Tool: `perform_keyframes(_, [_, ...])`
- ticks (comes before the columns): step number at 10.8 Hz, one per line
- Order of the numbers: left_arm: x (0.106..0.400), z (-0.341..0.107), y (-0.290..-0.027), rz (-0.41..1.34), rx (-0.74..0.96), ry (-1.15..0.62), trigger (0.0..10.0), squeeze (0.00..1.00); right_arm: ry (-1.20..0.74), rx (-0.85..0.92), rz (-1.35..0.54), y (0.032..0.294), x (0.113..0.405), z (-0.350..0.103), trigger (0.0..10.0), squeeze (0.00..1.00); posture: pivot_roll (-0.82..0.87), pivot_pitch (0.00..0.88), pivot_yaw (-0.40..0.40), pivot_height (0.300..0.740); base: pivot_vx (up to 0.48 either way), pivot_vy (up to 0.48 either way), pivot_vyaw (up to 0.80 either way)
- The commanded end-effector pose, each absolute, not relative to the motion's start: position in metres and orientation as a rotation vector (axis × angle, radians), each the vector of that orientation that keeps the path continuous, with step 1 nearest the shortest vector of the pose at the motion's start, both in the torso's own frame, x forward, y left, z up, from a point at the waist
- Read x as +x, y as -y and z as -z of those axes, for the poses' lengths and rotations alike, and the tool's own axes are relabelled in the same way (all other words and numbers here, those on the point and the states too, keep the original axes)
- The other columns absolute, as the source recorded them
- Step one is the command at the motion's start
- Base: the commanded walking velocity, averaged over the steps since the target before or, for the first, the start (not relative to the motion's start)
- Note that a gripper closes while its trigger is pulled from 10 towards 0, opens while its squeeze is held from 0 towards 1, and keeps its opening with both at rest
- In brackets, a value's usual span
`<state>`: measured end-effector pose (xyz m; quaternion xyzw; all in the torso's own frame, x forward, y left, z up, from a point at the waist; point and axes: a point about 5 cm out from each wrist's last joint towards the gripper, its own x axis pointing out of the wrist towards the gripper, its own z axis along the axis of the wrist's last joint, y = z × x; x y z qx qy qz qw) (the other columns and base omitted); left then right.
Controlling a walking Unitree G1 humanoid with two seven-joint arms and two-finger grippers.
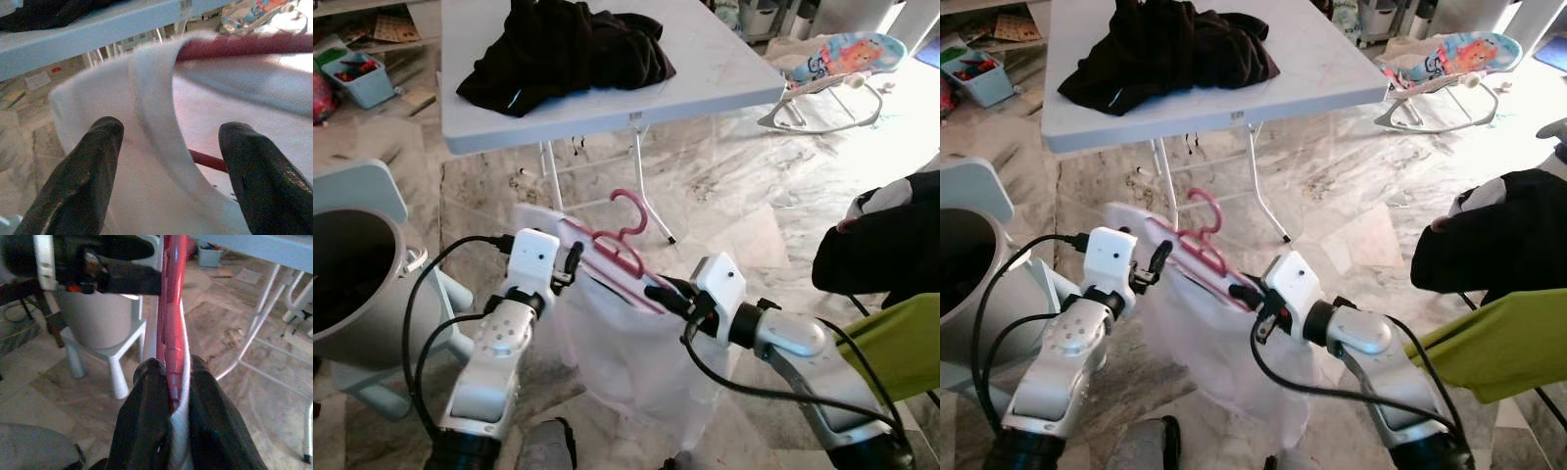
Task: Hang hanger
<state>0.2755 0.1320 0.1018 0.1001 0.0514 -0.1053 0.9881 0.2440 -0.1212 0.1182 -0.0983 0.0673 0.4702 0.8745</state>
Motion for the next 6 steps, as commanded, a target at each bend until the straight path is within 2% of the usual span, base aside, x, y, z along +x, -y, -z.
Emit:
perform_keyframes(1, [0.279, -0.101, -0.135, 0.187, 0.226, -0.103, 10.0, 1.0, -0.08, -0.188, -1.023, 0.119, 0.241, -0.133, 10.0, 0.0, -0.01, 0.085, -0.028, 0.74, 0.0, 0.0, 0.0])
perform_keyframes(2, [0.28, -0.1, -0.137, 0.162, 0.247, -0.106, 10.0, 0.61, -0.092, -0.183, -1.057, 0.119, 0.237, -0.134, 10.0, 0.0, -0.02, 0.084, -0.028, 0.74, 0.0, 0.0, 0.0])
perform_keyframes(3, [0.281, -0.099, -0.14, 0.144, 0.253, -0.107, 10.0, 0.0, -0.118, -0.179, -1.108, 0.121, 0.23, -0.135, 10.0, 0.0, -0.02, 0.082, -0.027, 0.74, 0.0, 0.0, 0.0])
perform_keyframes(5, [0.284, -0.099, -0.147, 0.099, 0.279, -0.102, 10.0, 0.0, -0.165, -0.197, -1.146, 0.126, 0.224, -0.131, 10.0, 0.0, -0.02, 0.082, -0.027, 0.74, 0.0, 0.0, 0.0])
perform_keyframes(6, [0.284, -0.101, -0.152, 0.082, 0.28, -0.092, 0.0, 0.0, -0.173, -0.207, -1.124, 0.128, 0.227, -0.129, 10.0, 0.0, -0.02, 0.082, -0.028, 0.74, 0.0, 0.0, 0.0])
